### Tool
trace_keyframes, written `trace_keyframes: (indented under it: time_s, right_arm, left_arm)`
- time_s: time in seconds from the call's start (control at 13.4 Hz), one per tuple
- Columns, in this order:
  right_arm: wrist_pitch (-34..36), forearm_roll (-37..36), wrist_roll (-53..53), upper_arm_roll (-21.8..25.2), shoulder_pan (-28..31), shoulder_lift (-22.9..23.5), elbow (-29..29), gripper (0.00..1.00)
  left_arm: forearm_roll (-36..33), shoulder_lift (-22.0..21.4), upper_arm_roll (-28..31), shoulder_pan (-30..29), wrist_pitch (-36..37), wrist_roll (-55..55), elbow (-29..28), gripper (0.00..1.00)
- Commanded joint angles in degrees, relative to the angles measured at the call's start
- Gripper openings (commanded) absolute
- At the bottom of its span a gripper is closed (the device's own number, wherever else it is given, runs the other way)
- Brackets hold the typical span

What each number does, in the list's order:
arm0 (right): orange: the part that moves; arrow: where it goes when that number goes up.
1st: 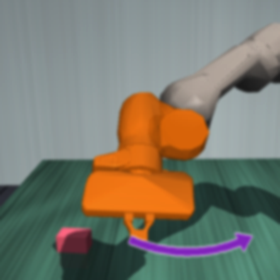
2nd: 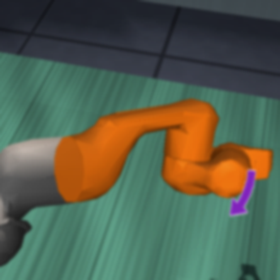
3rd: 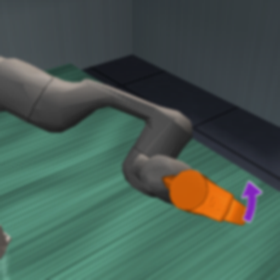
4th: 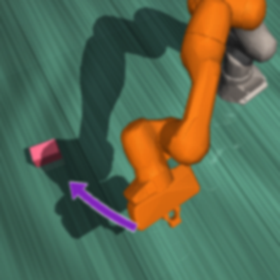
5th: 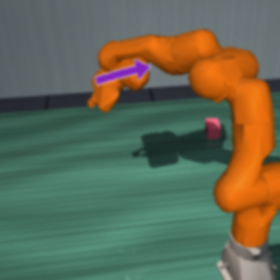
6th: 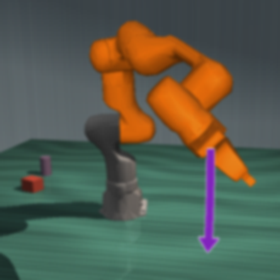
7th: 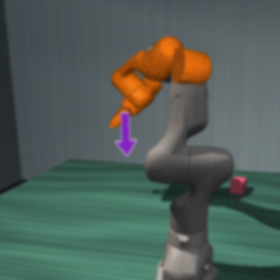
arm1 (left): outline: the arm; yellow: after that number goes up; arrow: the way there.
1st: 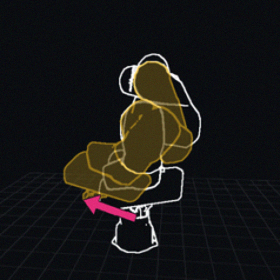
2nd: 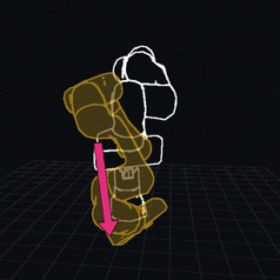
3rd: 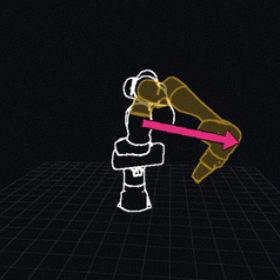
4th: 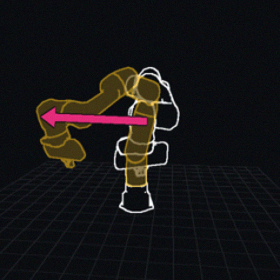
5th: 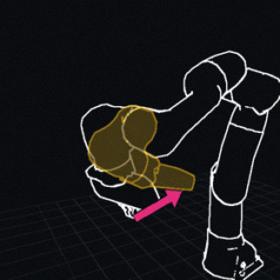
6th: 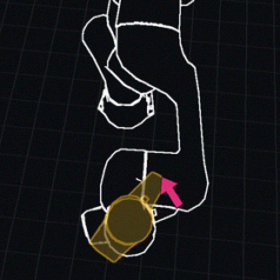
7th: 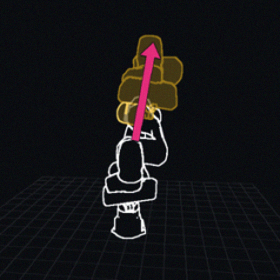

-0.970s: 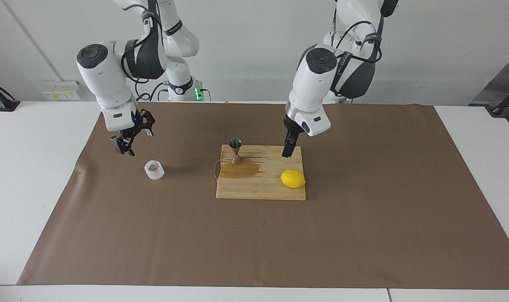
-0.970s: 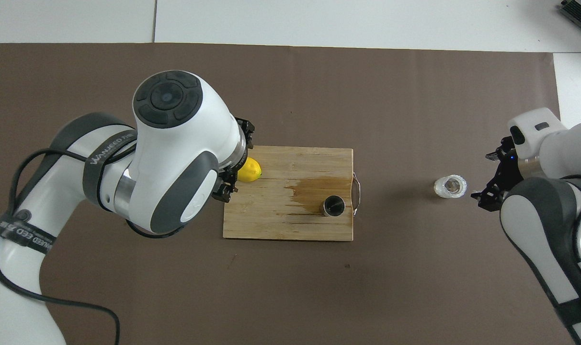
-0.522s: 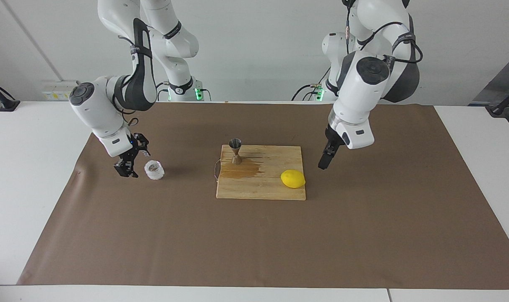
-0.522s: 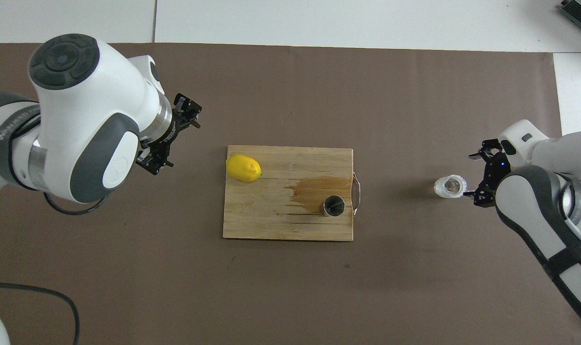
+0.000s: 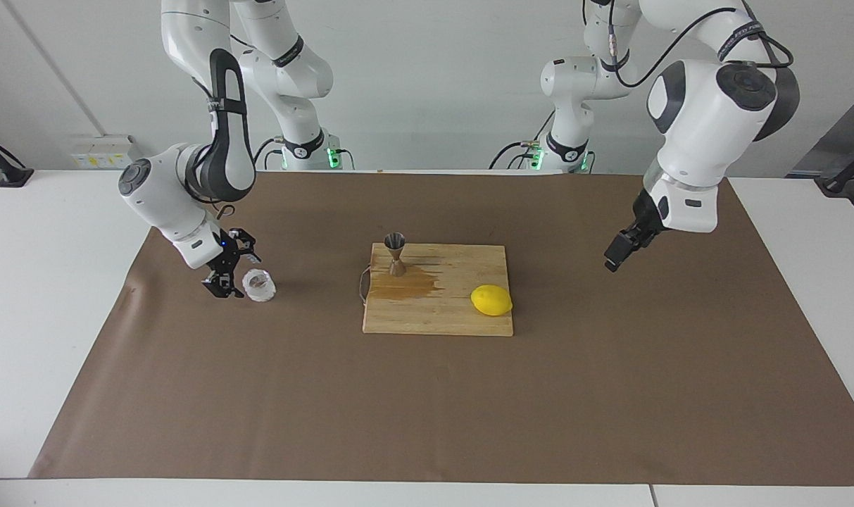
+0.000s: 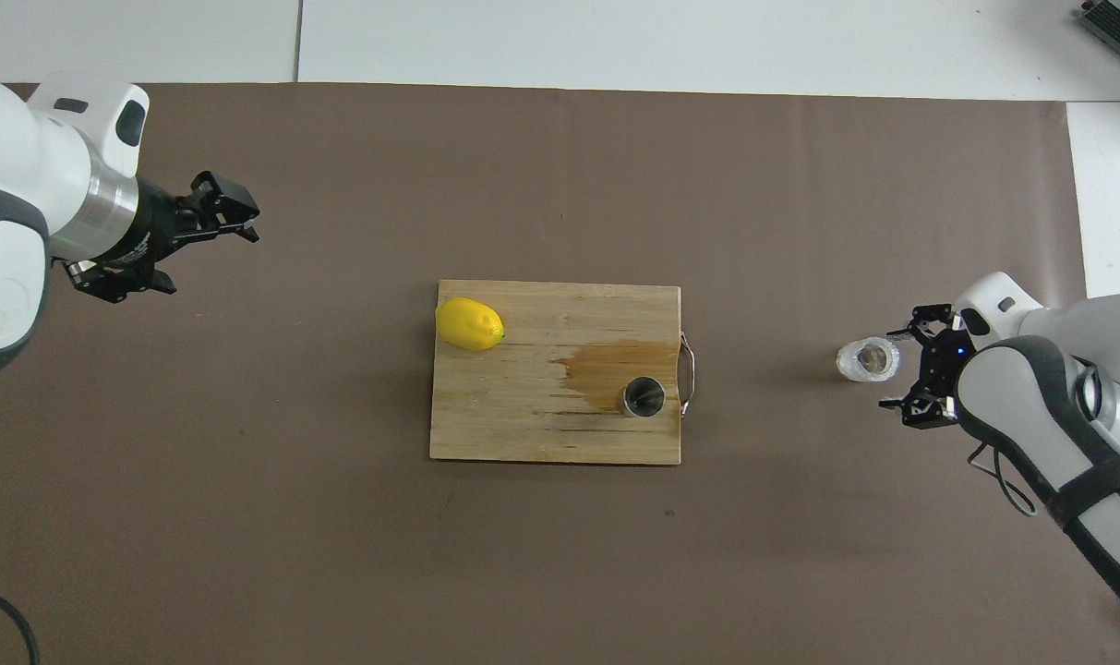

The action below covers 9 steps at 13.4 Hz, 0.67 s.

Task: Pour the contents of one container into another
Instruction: 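Retract the left gripper while the right gripper approaches the white cup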

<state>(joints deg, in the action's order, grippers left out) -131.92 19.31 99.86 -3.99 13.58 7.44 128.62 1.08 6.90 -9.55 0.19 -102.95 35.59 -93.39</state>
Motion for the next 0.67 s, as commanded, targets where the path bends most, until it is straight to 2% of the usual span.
trace_keyframes:
  time_s: [0.0,0.15,0.37,0.6]
  right_arm:
    - [-1.59,1.96,2.71,-0.49,0.49,-0.5,1.02,1.0]
    - [-3.08,3.35,5.59,-0.58,0.57,0.38,0.93,1.0]
    - [-3.96,12.3,13.24,-0.49,0.57,2.92,0.58,1.0]
    - [-4.22,12.77,13.96,-0.49,0.49,3.02,0.58,1.0]
  left_arm:
    - [-0.73,-2.33,-0.56,-2.91,0.64,-11.72,-2.06,1.0]
    - [-0.81,-3.11,-0.47,-4.32,1.16,-18.86,-1.98,1.0]
    - [-0.81,-5.31,-0.47,-7.48,3.53,-29.04,-1.89,1.0]
    - [-0.81,-6.37,-0.47,-9.07,7.22,-35.84,-1.45,1.0]
